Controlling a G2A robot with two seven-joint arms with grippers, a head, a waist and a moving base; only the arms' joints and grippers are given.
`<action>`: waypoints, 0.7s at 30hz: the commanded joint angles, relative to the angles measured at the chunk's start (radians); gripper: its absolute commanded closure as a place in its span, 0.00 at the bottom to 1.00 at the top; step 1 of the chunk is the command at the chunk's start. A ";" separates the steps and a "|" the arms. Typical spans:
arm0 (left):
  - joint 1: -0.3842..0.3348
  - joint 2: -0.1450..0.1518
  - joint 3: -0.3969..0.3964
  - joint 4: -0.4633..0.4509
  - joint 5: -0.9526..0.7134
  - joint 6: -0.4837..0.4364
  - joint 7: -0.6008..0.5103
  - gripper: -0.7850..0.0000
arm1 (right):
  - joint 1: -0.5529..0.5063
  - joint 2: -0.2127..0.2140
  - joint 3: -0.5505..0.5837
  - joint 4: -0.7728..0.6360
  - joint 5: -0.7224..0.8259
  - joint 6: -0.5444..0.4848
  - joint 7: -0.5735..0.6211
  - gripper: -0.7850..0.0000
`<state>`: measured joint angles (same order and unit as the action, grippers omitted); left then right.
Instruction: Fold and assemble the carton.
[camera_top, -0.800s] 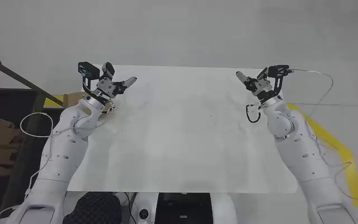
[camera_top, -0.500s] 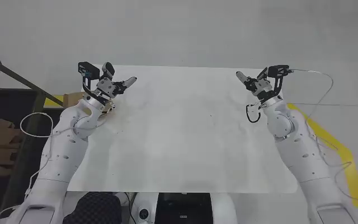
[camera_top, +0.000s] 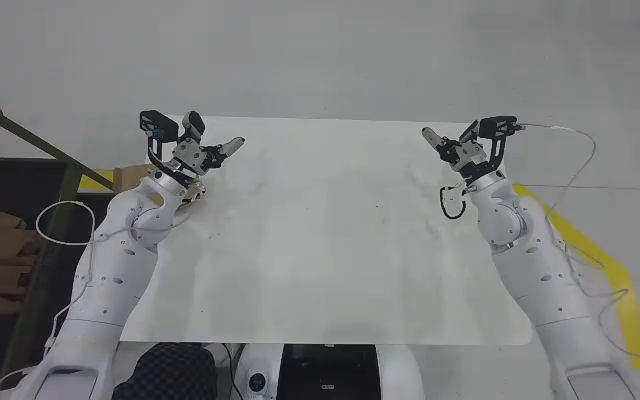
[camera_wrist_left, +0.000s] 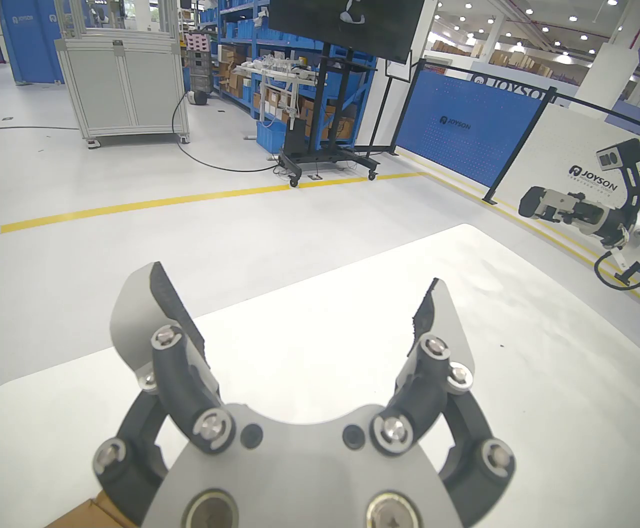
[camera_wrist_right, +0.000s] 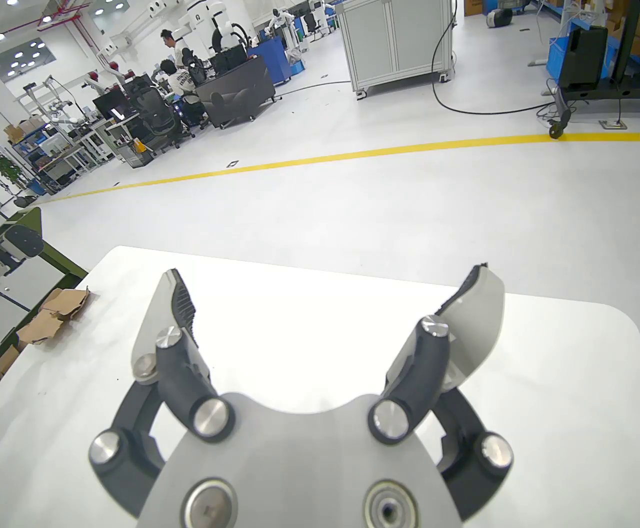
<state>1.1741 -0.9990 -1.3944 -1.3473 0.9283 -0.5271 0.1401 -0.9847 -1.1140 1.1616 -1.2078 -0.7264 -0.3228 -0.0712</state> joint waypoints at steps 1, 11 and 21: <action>0.001 0.000 -0.001 0.002 -0.004 0.003 -0.002 0.00 | 0.000 0.000 0.000 0.000 0.000 0.000 0.000 0.00; -0.023 0.006 -0.083 0.060 -0.285 -0.065 -0.203 0.00 | 0.000 0.000 0.000 0.000 0.000 0.000 0.000 0.00; -0.044 0.029 -0.196 0.164 -0.637 -0.176 -0.474 0.00 | 0.000 0.000 0.000 0.000 0.000 0.000 0.000 0.00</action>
<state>1.1310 -0.9720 -1.5813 -1.1953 0.3323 -0.6972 -0.3003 -0.9847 -1.1140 1.1616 -1.2078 -0.7264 -0.3228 -0.0712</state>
